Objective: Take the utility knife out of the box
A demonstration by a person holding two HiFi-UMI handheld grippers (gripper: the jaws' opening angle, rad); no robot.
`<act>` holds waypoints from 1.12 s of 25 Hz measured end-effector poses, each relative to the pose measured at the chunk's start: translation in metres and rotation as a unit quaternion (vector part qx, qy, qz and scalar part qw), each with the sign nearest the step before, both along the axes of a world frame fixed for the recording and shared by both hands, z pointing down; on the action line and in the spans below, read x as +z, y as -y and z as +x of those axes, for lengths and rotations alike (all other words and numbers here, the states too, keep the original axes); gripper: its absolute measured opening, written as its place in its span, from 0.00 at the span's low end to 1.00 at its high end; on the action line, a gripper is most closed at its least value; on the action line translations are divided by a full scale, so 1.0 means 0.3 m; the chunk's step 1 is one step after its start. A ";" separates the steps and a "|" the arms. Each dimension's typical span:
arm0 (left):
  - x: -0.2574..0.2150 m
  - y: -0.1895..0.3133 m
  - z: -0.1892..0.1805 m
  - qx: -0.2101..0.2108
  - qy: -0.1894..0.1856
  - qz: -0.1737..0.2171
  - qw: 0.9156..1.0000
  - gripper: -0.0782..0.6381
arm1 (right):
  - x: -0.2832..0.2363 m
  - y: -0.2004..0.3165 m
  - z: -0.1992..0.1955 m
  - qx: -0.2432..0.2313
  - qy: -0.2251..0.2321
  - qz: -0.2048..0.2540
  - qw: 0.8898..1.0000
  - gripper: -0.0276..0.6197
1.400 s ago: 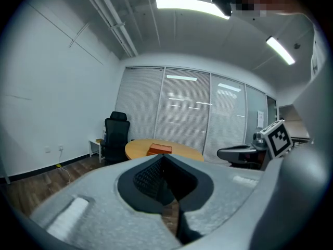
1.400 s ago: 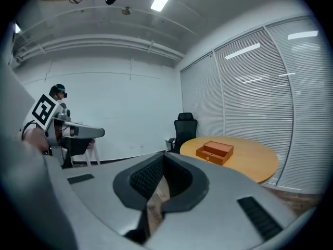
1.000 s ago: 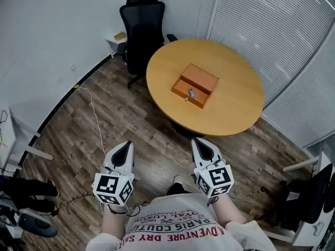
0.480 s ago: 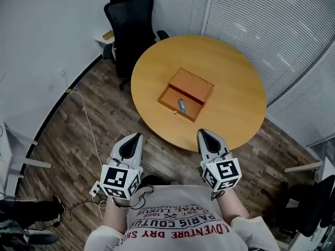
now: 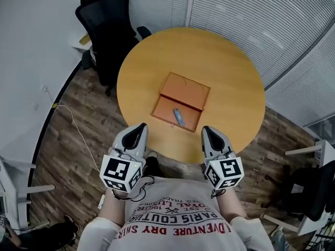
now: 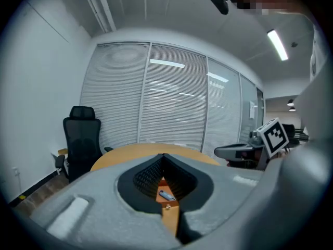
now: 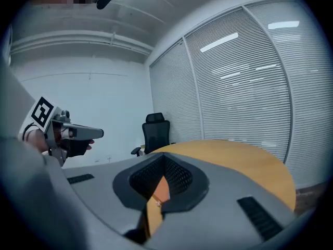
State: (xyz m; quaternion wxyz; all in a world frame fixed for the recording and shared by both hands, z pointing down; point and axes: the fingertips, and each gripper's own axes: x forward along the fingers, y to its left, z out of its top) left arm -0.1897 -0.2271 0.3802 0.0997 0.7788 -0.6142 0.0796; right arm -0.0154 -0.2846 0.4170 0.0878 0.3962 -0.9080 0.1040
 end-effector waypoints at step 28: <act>0.401 0.554 -0.094 0.271 -0.033 -0.074 0.959 0.10 | 0.600 0.307 -0.335 0.001 -0.246 -0.237 0.940 0.27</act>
